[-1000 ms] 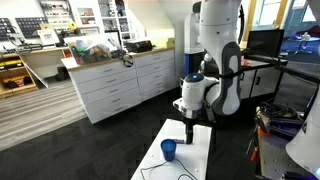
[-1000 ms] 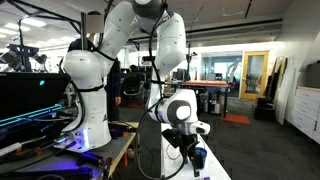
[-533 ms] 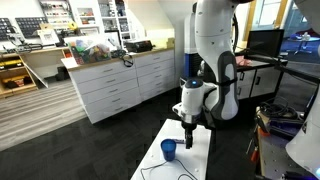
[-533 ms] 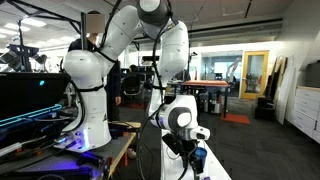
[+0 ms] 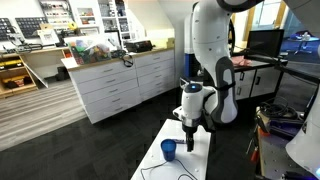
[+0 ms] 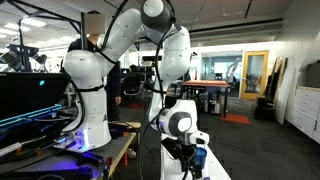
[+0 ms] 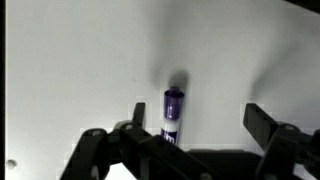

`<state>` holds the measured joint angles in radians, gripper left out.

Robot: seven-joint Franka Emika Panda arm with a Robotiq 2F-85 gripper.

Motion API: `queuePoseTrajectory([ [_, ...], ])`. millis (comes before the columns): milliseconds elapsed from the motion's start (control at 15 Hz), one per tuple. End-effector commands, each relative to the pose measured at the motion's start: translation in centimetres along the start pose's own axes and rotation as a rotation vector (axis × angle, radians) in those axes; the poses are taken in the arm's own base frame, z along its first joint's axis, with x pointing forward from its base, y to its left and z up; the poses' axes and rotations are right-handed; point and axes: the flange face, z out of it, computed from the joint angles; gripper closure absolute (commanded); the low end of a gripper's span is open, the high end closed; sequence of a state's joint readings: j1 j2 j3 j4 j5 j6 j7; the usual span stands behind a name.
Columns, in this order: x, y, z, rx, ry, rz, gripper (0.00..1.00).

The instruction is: Pick the marker and put it in the cup

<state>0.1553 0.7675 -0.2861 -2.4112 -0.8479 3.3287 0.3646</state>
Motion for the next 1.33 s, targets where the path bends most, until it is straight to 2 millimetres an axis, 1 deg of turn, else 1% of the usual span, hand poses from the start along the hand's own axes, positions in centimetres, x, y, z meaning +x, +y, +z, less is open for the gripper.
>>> queuePoseTrajectory([
  [0, -0.3, 0.1, 0.6, 0.007, 0.009, -0.006, 0.0],
  [600, -0.6, 0.5, 1.4, 0.029, 0.03, 0.017, 0.0],
  [667, -0.7, 0.6, 1.4, 0.032, 0.032, 0.025, 0.25],
  [733, -0.8, 0.6, 1.5, 0.034, 0.033, 0.026, 0.26],
  [1000, -1.0, 0.7, 1.3, 0.052, 0.03, 0.067, 0.5],
  [1067, -1.1, 0.8, 1.2, 0.055, 0.023, 0.084, 0.59],
  [1267, -1.5, 1.1, 1.2, 0.078, 0.034, 0.118, 0.79],
])
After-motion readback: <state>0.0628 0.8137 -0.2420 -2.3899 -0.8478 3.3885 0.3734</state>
